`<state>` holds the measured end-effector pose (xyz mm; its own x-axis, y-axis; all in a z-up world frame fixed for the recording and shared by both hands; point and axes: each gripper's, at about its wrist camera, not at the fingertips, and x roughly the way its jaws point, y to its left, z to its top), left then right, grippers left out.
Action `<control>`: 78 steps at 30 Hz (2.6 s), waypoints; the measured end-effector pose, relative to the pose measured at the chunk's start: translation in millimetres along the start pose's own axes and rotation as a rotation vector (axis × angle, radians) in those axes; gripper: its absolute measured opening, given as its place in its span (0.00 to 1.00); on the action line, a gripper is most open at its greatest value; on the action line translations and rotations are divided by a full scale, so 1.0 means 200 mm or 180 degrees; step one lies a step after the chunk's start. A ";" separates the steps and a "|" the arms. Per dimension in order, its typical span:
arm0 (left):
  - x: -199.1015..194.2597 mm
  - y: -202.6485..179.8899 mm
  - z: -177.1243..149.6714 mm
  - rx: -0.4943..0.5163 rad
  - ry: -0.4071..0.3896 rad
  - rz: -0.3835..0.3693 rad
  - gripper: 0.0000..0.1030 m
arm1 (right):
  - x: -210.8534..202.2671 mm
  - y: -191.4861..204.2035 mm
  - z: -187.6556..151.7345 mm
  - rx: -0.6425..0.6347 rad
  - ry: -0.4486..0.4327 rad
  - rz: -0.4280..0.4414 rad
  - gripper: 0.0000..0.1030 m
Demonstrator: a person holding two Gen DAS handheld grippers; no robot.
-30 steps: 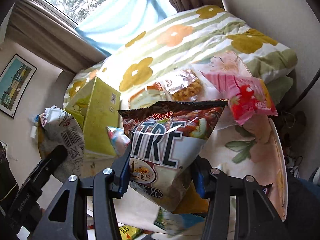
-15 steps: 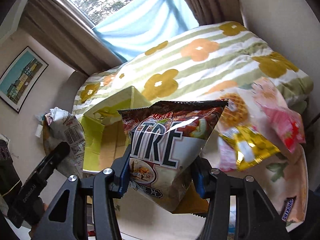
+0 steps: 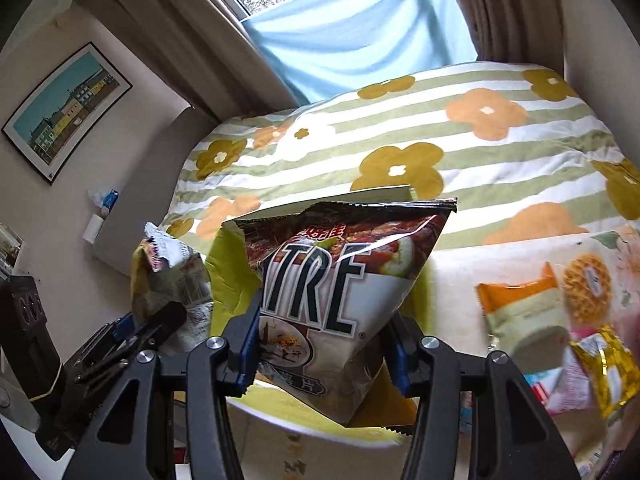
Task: Organize snacks
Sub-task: 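Carry both bags over the yellow box and open both tools to drop them, then move both tools back over the snack pile on the table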
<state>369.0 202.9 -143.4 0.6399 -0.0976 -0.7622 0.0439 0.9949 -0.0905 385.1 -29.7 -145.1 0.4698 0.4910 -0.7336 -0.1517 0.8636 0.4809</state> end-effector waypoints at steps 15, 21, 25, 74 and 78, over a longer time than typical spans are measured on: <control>0.31 0.12 -0.05 0.0050 0.0340 0.0112 1.00 | 0.29 0.05 0.01 -0.0146 0.0368 -0.0191 0.46; 0.25 0.19 -0.12 -0.0165 0.0379 0.0020 1.00 | 0.36 0.04 -0.01 -0.0246 0.0538 -0.0222 0.46; 0.19 0.23 -0.14 -0.0317 0.0341 0.0032 1.00 | 0.41 0.05 -0.01 -0.0362 0.0666 -0.0225 0.46; -0.35 -0.75 -0.44 0.0431 -0.0043 -0.0804 1.00 | -0.87 -0.51 -0.42 -0.0388 -0.0120 -0.1066 0.96; -0.33 -1.04 -0.51 0.0640 0.0036 -0.0935 1.00 | -1.02 -0.70 -0.51 -0.0229 -0.0152 -0.1159 0.96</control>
<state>239.9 0.8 -139.7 0.5690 -0.3794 -0.7296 0.3757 0.9091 -0.1798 222.5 -238.6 -112.1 0.5440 0.1459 -0.8263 -0.0273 0.9873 0.1564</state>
